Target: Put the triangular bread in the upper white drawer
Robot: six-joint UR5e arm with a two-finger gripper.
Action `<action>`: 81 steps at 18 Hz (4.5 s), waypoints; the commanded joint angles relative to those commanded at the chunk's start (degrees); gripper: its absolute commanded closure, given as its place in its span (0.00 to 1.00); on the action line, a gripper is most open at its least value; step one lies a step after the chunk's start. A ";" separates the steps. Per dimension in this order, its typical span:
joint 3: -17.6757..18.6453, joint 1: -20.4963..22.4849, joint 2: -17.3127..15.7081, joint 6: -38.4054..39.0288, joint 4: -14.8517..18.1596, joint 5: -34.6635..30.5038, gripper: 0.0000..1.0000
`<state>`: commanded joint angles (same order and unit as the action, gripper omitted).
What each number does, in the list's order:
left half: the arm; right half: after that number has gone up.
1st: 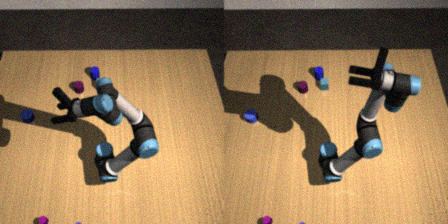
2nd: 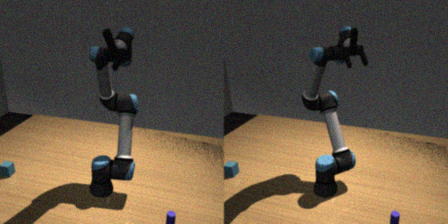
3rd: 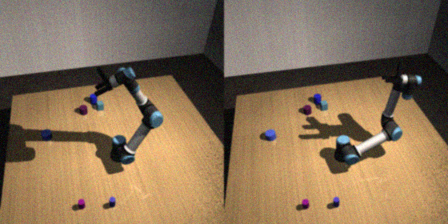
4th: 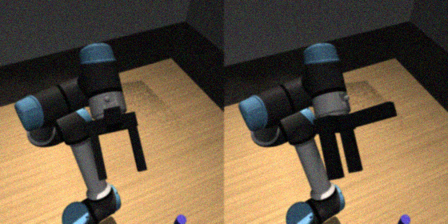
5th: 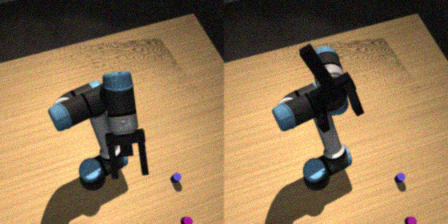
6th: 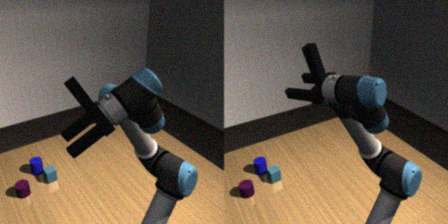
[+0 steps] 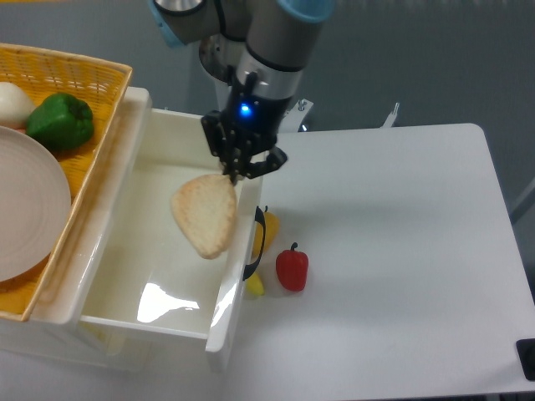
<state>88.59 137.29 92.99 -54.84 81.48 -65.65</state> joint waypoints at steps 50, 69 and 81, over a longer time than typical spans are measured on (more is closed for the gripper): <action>-0.52 -2.91 1.58 0.26 -1.93 -3.26 0.00; -2.81 14.93 5.18 2.29 -13.45 -1.41 0.00; -0.61 25.39 12.12 -21.34 -13.97 -8.09 0.00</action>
<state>87.98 162.68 105.11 -76.19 67.50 -73.74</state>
